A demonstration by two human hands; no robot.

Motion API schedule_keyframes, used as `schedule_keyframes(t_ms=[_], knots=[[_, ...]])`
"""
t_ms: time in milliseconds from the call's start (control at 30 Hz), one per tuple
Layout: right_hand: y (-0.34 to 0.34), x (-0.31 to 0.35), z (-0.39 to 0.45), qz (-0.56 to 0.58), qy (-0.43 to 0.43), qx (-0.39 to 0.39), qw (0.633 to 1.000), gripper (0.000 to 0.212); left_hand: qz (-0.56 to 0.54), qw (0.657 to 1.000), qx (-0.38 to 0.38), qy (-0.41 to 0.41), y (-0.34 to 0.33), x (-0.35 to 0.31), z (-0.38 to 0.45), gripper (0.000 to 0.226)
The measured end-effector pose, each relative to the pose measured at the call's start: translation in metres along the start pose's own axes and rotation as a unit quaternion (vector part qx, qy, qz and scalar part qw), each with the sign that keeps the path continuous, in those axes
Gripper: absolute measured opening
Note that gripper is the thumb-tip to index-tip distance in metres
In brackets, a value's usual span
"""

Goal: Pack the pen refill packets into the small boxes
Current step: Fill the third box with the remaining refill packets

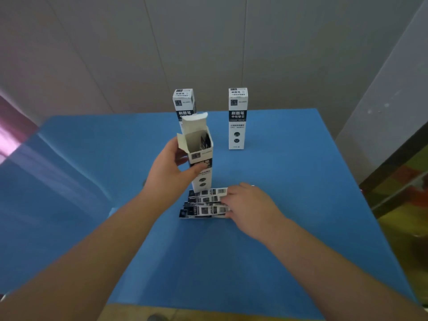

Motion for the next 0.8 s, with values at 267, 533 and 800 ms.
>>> schedule_keyframes(t_ms=[267,533,800], knots=[[0.013,-0.014,0.010,-0.006,-0.045,-0.032,0.998,0.011,0.011,0.998,-0.063,-0.006,0.033,0.005,-0.022,0.049],[0.031,-0.033,0.013,0.081,-0.101,-0.038,0.991,0.029,0.007,0.996,-0.093,0.010,0.047,0.021,-0.034,0.047],[0.075,-0.039,-0.010,0.427,-0.164,-0.205,0.865,0.009,0.035,0.995,-0.096,0.002,0.049,0.029,-0.035,0.049]])
Point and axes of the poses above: each hand's wrist, its own z-axis towards the middle knuckle, its own y-axis out of the back of the hand, x = y × z, the point moved 9 cm from there along z, towards the middle knuckle, and after that the axes turned 10 degrees about y, right-handed, at the moved point
